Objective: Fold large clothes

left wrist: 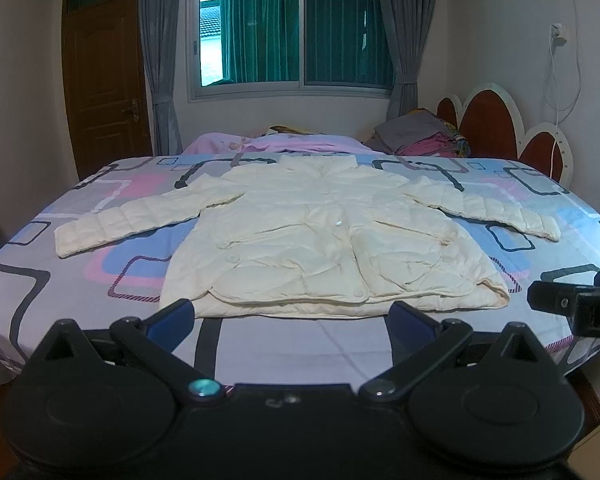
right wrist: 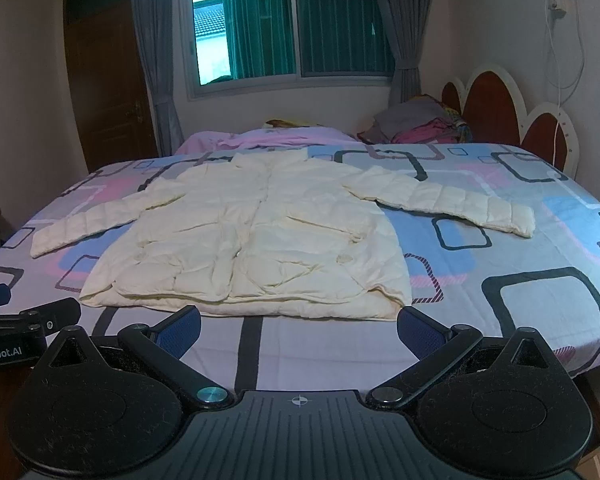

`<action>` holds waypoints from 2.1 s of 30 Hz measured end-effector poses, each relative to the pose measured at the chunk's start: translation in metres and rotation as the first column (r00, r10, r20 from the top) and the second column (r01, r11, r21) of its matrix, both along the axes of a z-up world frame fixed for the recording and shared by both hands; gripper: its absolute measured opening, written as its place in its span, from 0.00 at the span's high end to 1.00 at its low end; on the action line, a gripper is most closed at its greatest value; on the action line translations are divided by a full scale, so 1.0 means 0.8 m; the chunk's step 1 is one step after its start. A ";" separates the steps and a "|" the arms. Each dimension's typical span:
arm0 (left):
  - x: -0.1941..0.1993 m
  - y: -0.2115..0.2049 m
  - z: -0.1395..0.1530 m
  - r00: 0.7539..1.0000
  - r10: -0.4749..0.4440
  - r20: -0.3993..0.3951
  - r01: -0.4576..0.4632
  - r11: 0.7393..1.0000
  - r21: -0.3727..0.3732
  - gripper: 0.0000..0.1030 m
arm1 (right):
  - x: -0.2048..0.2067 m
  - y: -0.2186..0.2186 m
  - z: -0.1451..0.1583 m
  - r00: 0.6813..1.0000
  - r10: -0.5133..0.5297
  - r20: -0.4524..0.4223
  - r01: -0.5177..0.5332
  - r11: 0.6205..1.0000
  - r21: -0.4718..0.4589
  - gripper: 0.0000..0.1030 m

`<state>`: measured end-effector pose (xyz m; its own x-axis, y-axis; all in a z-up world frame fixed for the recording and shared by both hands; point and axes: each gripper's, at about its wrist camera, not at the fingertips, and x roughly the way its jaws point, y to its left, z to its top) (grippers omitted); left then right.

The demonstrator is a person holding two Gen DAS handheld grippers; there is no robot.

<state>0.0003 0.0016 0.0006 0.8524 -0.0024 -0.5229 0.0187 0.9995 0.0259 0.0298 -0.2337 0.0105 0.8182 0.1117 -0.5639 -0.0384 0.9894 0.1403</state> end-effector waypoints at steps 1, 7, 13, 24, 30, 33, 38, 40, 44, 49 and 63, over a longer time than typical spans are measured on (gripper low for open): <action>0.001 -0.001 0.000 1.000 -0.002 -0.003 0.002 1.000 0.002 0.00 | 0.000 0.000 0.000 1.000 0.000 0.001 0.000 1.000 0.001 0.00; 0.000 0.000 0.000 1.000 0.001 0.001 -0.001 1.000 0.001 0.00 | 0.000 0.000 0.000 1.000 0.001 -0.001 -0.001 1.000 0.001 0.00; 0.000 -0.001 -0.001 1.000 0.001 0.001 -0.001 1.000 0.001 0.00 | -0.001 0.000 0.000 1.000 0.001 0.001 -0.001 1.000 0.001 0.00; 0.000 -0.001 0.000 1.000 0.001 0.003 -0.001 1.000 0.006 0.00 | 0.000 0.001 0.003 1.000 0.003 0.002 -0.003 1.000 0.003 0.00; -0.001 -0.001 -0.001 1.000 0.002 0.003 -0.002 1.000 0.005 0.00 | 0.000 0.001 0.002 1.000 0.004 0.003 -0.004 1.000 0.002 0.00; -0.001 -0.001 -0.001 1.000 0.004 0.004 -0.004 1.000 0.007 0.00 | 0.000 0.001 0.003 1.000 0.004 0.003 -0.004 1.000 0.003 0.00; 0.001 -0.002 -0.002 1.000 0.004 0.004 -0.004 1.000 0.008 0.00 | 0.000 0.001 0.002 1.000 0.004 0.003 -0.004 1.000 0.003 0.00; 0.000 -0.002 -0.002 1.000 0.003 0.004 -0.003 1.000 0.009 0.00 | 0.000 0.001 0.002 1.000 0.005 0.002 -0.005 1.000 0.004 0.00; 0.001 -0.004 -0.002 1.000 0.003 0.004 -0.003 1.000 0.010 0.00 | 0.001 0.001 0.002 1.000 0.005 0.002 -0.005 1.000 0.005 0.00; 0.002 -0.004 -0.001 1.000 0.003 0.003 -0.003 1.000 0.010 0.00 | -0.001 0.000 0.004 1.000 0.009 0.003 -0.009 1.000 0.004 0.00; 0.002 -0.005 0.000 1.000 0.007 0.006 -0.007 1.000 0.010 0.00 | 0.003 -0.002 0.003 1.000 0.019 0.003 -0.019 1.000 0.005 0.00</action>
